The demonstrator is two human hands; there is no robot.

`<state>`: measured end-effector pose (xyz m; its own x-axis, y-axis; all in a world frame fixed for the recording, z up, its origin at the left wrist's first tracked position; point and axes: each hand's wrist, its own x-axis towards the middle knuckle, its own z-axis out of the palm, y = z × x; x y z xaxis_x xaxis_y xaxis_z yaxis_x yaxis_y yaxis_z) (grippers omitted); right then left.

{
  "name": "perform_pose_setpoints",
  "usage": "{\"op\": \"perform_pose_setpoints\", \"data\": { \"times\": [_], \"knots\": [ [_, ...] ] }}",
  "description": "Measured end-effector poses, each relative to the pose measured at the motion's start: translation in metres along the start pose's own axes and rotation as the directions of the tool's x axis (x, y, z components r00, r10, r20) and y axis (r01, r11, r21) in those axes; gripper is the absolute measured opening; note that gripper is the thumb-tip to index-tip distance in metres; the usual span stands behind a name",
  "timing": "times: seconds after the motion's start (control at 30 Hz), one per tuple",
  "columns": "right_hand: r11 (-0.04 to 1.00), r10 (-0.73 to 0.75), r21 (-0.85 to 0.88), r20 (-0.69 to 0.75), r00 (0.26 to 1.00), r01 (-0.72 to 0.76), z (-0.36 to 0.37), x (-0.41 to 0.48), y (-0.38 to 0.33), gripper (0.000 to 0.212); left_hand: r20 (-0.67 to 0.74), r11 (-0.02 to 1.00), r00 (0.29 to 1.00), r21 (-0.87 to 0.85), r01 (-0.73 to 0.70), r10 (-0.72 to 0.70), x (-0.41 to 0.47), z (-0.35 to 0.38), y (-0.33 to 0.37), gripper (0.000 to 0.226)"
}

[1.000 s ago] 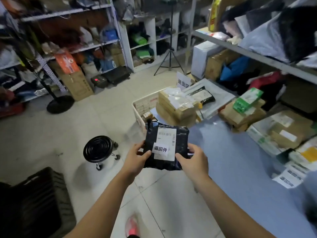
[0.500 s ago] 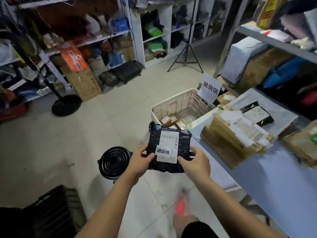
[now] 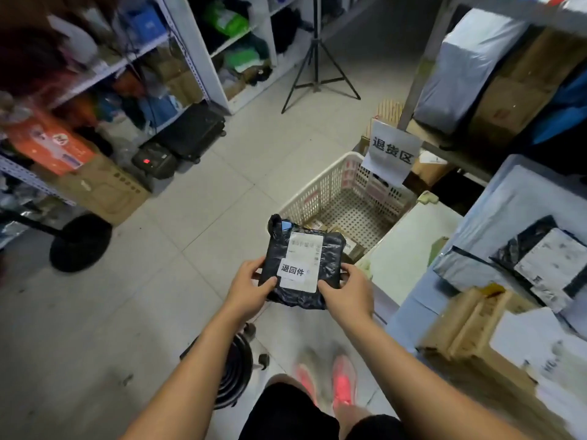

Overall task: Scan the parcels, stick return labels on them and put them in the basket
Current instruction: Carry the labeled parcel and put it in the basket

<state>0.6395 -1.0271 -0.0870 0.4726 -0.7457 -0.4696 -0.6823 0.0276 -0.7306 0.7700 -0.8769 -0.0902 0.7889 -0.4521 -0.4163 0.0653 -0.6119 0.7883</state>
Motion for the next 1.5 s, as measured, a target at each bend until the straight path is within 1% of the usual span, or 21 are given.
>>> {"op": "perform_pose_setpoints", "data": {
  "times": [0.17,0.23,0.37,0.47,0.57,0.7,0.83,0.93,1.03,1.13,1.3,1.37,1.43,1.47,1.5],
  "knots": [
    [0.993,0.101,0.071,-0.09,0.991,-0.094,0.027,0.085,-0.028,0.053,0.131,0.995,0.988,0.05,-0.085,0.078,0.12,-0.002,0.019,0.055],
    [0.989,0.139,0.073,-0.134,0.981,-0.13,0.037,0.124,-0.037,0.051,0.192,0.989,0.975,0.074,-0.129,0.112,0.175,0.005,0.022,0.056],
    [0.972,0.232,0.106,-0.243,0.942,-0.212,0.059,0.205,-0.047,0.05,0.349,0.985,0.927,0.054,-0.164,0.135,0.286,0.033,0.024,0.058],
    [0.955,0.294,0.131,-0.289,0.911,-0.266,0.078,0.272,-0.045,0.052,0.409,0.978,0.902,0.085,-0.191,0.14,0.363,0.057,0.022,0.054],
    [0.94,0.33,0.198,-0.313,0.891,-0.278,0.099,0.34,-0.03,0.056,0.457,0.971,0.877,0.098,-0.218,0.15,0.438,0.089,0.017,0.049],
    [0.92,0.368,0.257,-0.308,0.877,-0.296,0.131,0.433,0.018,0.06,0.472,0.965,0.874,0.152,-0.215,0.12,0.526,0.143,-0.008,0.048],
    [0.905,0.389,0.293,-0.279,0.878,-0.308,0.17,0.525,0.094,0.063,0.472,0.949,0.874,0.203,-0.24,0.12,0.599,0.211,-0.063,0.046],
    [0.9,0.388,0.311,-0.252,0.887,-0.306,0.195,0.584,0.153,0.064,0.454,0.96,0.887,0.201,-0.197,0.087,0.643,0.264,-0.109,0.047],
    [0.882,0.402,0.363,-0.244,0.883,-0.301,0.216,0.633,0.205,0.061,0.436,0.976,0.898,0.161,-0.143,0.06,0.678,0.314,-0.154,0.053],
    [0.883,0.39,0.366,-0.22,0.894,-0.295,0.236,0.674,0.246,0.066,0.438,0.984,0.898,0.143,-0.106,0.033,0.711,0.353,-0.196,0.058],
    [0.897,0.378,0.311,-0.174,0.909,-0.313,0.269,0.723,0.295,0.068,0.402,0.963,0.913,0.265,-0.044,-0.069,0.755,0.393,-0.25,0.057],
    [0.898,0.385,0.287,-0.146,0.911,-0.334,0.28,0.735,0.307,0.07,0.368,0.939,0.928,0.337,-0.072,-0.061,0.766,0.402,-0.265,0.058],
    [0.903,0.395,0.236,-0.133,0.909,-0.358,0.288,0.74,0.314,0.071,0.334,0.879,0.941,0.464,-0.112,-0.056,0.772,0.407,-0.274,0.058],
    [0.907,0.398,0.202,-0.127,0.909,-0.369,0.289,0.739,0.315,0.072,0.339,0.856,0.938,0.504,-0.113,-0.077,0.773,0.407,-0.278,0.059],
    [0.912,0.395,0.165,-0.117,0.911,-0.375,0.289,0.736,0.315,0.073,0.369,0.853,0.923,0.511,-0.106,-0.106,0.772,0.406,-0.281,0.06]
  ]
}}
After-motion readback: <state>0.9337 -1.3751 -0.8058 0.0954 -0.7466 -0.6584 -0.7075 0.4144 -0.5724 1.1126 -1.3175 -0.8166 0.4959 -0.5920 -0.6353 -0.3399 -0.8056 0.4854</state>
